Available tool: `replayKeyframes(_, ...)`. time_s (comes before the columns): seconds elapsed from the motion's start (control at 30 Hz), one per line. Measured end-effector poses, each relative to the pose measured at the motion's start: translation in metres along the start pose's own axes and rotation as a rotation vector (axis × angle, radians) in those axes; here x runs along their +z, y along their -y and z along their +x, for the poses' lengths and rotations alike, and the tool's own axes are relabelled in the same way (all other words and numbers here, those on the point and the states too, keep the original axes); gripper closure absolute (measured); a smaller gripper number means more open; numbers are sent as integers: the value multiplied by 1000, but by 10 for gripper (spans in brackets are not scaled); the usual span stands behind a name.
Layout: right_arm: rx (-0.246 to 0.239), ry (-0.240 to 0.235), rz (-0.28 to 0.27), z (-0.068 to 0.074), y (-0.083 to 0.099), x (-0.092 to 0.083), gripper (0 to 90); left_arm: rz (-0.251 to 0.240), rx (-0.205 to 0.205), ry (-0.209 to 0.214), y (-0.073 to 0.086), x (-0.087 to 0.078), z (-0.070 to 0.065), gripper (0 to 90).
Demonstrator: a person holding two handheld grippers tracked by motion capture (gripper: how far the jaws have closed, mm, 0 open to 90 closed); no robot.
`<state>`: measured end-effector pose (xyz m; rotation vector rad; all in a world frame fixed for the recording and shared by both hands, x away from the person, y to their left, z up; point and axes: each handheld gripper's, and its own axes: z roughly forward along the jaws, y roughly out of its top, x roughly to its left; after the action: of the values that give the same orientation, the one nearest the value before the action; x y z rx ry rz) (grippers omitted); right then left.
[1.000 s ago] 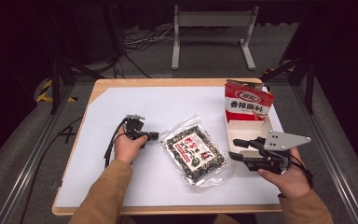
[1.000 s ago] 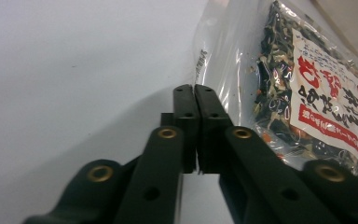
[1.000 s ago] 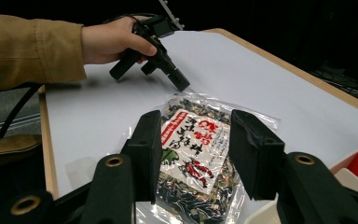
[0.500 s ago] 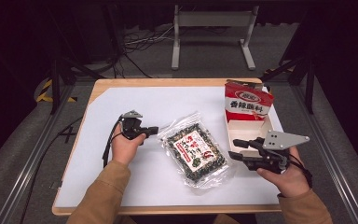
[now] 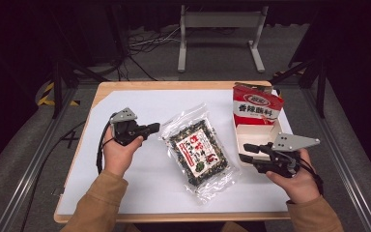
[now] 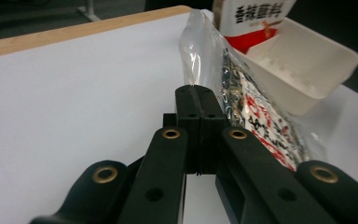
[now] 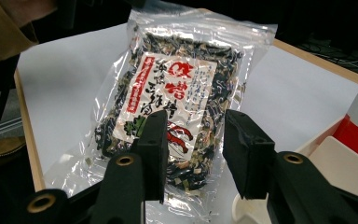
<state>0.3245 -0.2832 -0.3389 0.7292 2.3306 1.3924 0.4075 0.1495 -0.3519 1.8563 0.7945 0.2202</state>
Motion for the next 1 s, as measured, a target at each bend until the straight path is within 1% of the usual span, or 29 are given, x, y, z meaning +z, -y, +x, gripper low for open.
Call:
replayKeyframes(0.03,-3,0,6,0,0,1,592,-9,19,9,-4,-5,-8,900)
replayKeyframes(0.07,-18,5,20,1,0,2,586,-18,21,17,-5,-7,-12,900)
replayKeyframes(0.1,-23,9,27,2,0,3,582,-29,43,20,-8,-9,-16,900)
replayKeyframes(0.13,-30,10,31,2,0,4,580,-44,51,29,-10,-12,-22,900)
replayKeyframes(0.17,-32,10,36,2,0,5,577,-61,46,41,-11,-15,-25,900)
replayKeyframes(0.27,-44,16,42,3,0,6,565,-97,53,83,-12,-21,-32,900)
replayKeyframes(0.37,-44,27,37,4,-1,5,553,-108,67,103,-14,-28,-39,900)
replayKeyframes(0.4,-49,28,35,4,-1,5,545,-103,70,113,-16,-29,-41,900)
replayKeyframes(0.43,-52,31,33,5,-1,5,538,-114,94,116,-18,-33,-43,900)
replayKeyframes(0.53,-63,32,22,6,-3,7,496,-127,112,132,-20,-40,-50,900)
replayKeyframes(0.63,-63,13,18,7,-4,10,472,-145,153,139,-23,-47,-58,900)
replayKeyframes(0.67,-59,9,14,7,-4,11,465,-146,163,141,-24,-48,-61,900)
replayKeyframes(0.7,-55,8,10,7,-5,11,452,-156,176,143,-24,-50,-64,900)
replayKeyframes(0.73,-49,6,6,7,-6,12,437,-159,190,151,-25,-52,-66,900)
replayKeyframes(0.8,-25,-7,-5,7,-7,13,422,-172,204,156,-27,-55,-70,900)
replayKeyframes(0.87,-4,-26,-14,7,-9,17,413,-188,206,165,-27,-60,-73,900)
replayKeyframes(0.93,-12,-31,-7,6,-13,21,398,-195,218,167,-28,-64,-74,900)
replayKeyframes(1.0,-17,-34,-2,5,-15,23,390,-200,222,175,-29,-66,-76,900)
